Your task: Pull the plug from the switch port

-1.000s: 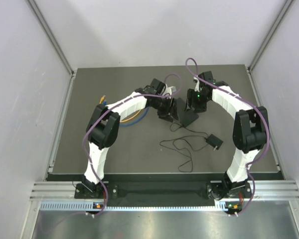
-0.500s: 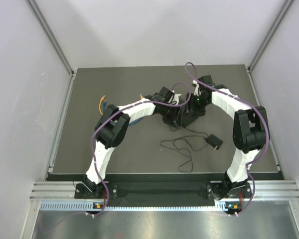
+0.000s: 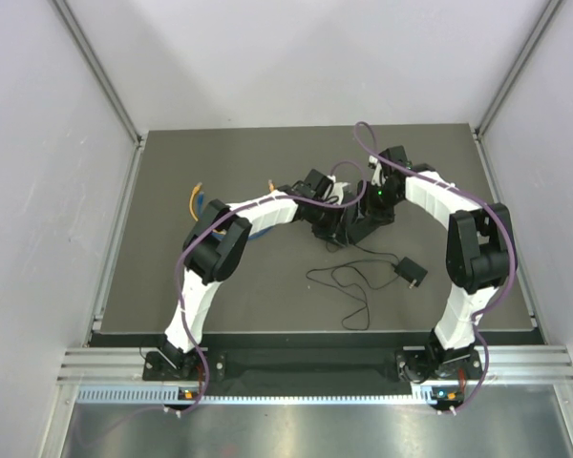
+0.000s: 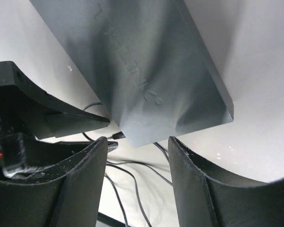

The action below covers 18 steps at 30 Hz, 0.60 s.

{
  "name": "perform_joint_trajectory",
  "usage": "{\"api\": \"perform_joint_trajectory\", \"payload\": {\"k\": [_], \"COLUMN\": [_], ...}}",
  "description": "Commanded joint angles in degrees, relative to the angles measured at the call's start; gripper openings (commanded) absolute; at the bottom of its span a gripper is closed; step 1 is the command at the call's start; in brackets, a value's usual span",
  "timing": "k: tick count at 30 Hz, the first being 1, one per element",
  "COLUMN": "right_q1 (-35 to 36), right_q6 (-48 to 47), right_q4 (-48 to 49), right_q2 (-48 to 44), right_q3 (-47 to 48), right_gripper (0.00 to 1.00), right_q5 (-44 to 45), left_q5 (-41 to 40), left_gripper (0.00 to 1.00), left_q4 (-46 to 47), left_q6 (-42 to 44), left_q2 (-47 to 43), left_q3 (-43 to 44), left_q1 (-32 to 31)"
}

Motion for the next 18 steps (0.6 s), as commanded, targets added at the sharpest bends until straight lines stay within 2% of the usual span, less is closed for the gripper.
{"api": "perform_joint_trajectory", "payload": {"k": [1,6,9,10,12,16,18], "right_q1": [0.3,0.8,1.1,1.3,2.0,4.3,5.5], "right_q6": [-1.1,-0.8,-1.0,-1.1,-1.8,-3.7,-4.3], "right_q4": [0.9,0.7,0.3,0.0,-0.2,-0.8,-0.3], "right_q2": [-3.3,-3.1,-3.1,-3.2,-3.7,-4.8,-6.1], "right_q3": [-0.1,0.1,0.1,0.1,-0.2,-1.6,-3.6], "right_gripper": [0.54,0.54,0.54,0.54,0.52,0.51,0.47], "right_q5": [1.3,1.3,1.7,2.2,3.2,9.1,10.8], "left_q5": [1.1,-0.6,-2.0,-2.2,-3.5,-4.4,-3.1], "left_gripper": [0.39,0.38,0.28,0.15,0.00,0.00,0.00], "left_q4": [1.7,2.4,1.0,0.6,-0.6,-0.9,-0.6], "left_q6": [0.9,1.6,2.3,2.5,3.1,2.7,2.1], "left_q2": [-1.5,-1.7,-0.5,-0.2,0.1,-1.0,-1.6], "left_q3": [-3.2,-3.9,-3.3,-2.8,-2.1,-2.4,-2.8], "left_q1": [-0.4,-2.4,-2.6,-2.7,-2.6,-2.5,-2.3]}}
